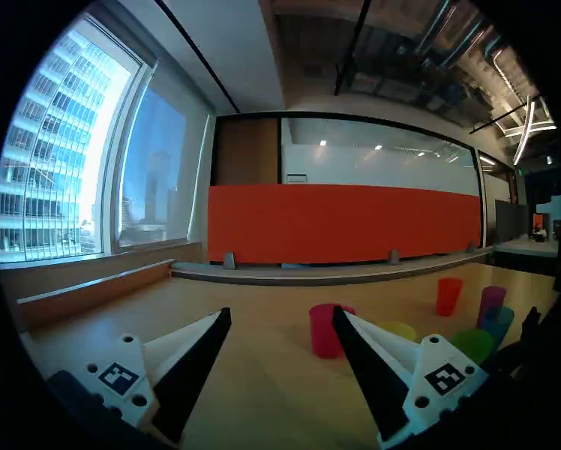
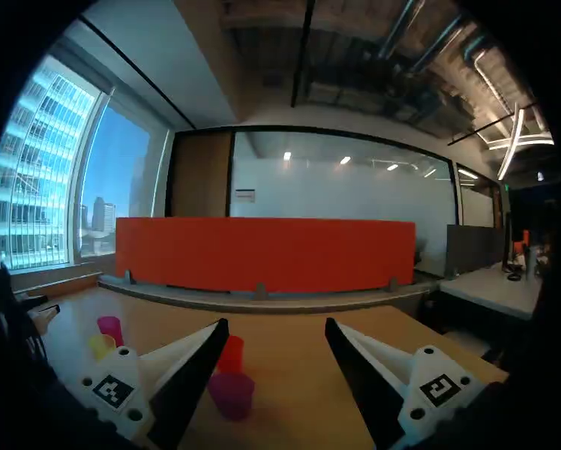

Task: Pour water

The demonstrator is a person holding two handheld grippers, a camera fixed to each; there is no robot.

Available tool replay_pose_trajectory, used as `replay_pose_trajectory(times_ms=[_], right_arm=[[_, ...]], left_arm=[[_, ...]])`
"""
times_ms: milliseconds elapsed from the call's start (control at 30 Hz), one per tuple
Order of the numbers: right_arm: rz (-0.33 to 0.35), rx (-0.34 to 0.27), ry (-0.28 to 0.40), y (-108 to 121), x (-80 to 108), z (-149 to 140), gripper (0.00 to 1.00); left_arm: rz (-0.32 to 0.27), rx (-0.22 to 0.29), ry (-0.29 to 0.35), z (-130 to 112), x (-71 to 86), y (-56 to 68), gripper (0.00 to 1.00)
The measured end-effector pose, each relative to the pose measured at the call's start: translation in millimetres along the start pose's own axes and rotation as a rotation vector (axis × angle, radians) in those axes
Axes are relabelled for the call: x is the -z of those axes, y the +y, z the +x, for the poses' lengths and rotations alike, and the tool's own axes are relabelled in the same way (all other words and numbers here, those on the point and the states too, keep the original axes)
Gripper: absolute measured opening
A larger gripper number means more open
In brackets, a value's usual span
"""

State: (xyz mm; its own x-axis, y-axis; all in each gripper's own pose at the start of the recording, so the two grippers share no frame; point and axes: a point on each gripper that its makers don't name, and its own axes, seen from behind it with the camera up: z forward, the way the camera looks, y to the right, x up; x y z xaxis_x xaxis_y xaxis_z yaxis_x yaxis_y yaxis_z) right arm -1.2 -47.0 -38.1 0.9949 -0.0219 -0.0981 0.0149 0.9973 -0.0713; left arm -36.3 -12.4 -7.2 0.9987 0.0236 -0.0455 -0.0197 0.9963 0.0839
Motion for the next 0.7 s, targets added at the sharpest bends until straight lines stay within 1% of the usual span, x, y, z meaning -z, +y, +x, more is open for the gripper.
replay_pose_trajectory(times_ms=[167, 367, 700], right_arm=[[0.000, 0.001, -0.002, 0, -1.3, -1, 1.00], [0.002, -0.003, -0.002, -1, -0.6, 0, 1.00], [-0.004, -0.010, -0.005, 3, 1.7, -5, 1.00]], left_arm=[[-0.001, -0.007, -0.003, -4, -0.3, 1.5, 1.00], [-0.014, 0.003, -0.018, -10, -0.9, 5.2, 1.00], [-0.021, -0.008, -0.031, -14, -0.6, 7.5, 1.00]])
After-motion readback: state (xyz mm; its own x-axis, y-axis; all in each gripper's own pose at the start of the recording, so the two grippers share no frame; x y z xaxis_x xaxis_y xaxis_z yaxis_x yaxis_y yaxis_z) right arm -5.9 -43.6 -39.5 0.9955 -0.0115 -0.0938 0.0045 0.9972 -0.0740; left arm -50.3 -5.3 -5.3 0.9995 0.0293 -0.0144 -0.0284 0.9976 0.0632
